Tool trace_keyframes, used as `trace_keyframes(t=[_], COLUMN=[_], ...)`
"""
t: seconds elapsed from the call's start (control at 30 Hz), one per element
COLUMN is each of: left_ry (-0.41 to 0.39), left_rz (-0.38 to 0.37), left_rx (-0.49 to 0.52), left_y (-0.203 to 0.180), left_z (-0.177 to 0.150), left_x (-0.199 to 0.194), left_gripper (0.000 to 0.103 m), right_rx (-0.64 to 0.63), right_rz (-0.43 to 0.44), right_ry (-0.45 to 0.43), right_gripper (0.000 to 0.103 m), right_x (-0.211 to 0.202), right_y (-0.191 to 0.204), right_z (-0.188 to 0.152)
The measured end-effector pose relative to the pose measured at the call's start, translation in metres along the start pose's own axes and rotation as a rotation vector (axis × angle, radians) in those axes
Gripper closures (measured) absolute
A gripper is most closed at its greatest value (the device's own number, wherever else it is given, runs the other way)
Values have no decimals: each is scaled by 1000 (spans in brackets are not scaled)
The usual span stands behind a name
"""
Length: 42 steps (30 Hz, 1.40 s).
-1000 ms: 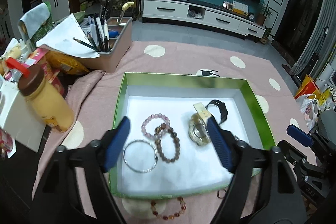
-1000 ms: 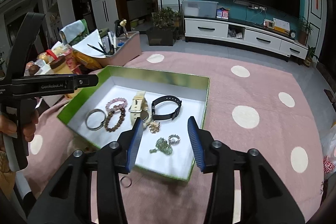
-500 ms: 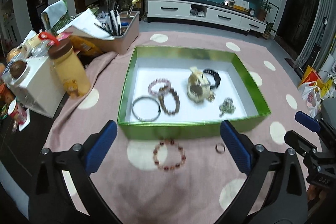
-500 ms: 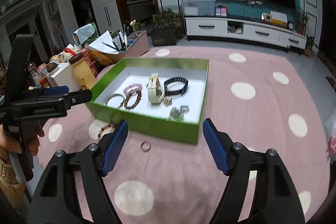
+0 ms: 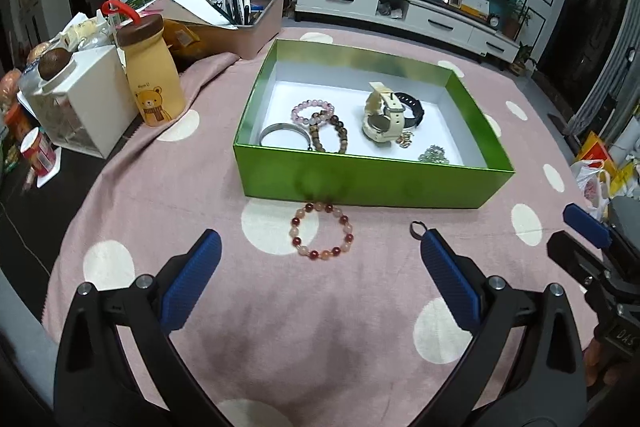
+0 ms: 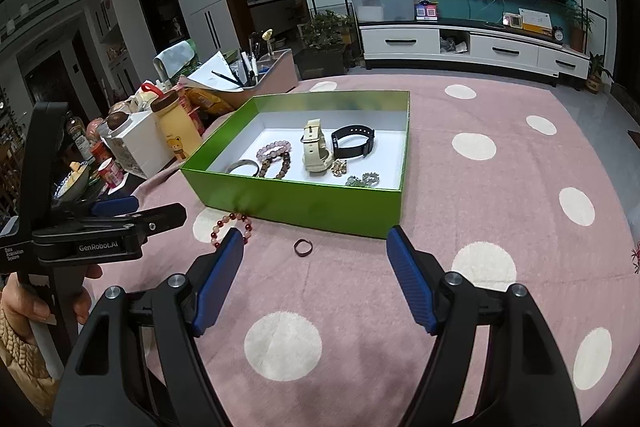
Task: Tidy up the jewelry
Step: 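Withdraw both tools toward the red bead bracelet and dark ring, then grasp the dark ring with the right tool while the left tool grasps the red bead bracelet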
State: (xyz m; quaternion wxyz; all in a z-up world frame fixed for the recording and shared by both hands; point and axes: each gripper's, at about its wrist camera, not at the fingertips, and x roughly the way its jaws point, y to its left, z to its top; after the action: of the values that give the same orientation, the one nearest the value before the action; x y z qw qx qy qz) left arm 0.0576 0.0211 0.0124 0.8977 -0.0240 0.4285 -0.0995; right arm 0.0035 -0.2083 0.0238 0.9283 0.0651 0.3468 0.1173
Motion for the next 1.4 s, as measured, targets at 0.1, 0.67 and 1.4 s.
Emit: trace_keyframes(t=[0.1, 0.67, 1.4], left_ry=[-13, -95, 94], left_rz=[-44, -378, 20], left_rx=[-8, -176, 38], left_y=[-1, 23, 24], left_z=[-2, -9, -20], left_x=[-5, -32, 52], left_gripper=[2, 2, 2], right_rx=[-1, -6, -66], right_rz=[2, -34, -11], right_ry=[1, -17, 174], right_gripper=[29, 29, 29], right_x=[-1, -19, 74], right_y=[2, 0, 11], right_z=[-2, -12, -25])
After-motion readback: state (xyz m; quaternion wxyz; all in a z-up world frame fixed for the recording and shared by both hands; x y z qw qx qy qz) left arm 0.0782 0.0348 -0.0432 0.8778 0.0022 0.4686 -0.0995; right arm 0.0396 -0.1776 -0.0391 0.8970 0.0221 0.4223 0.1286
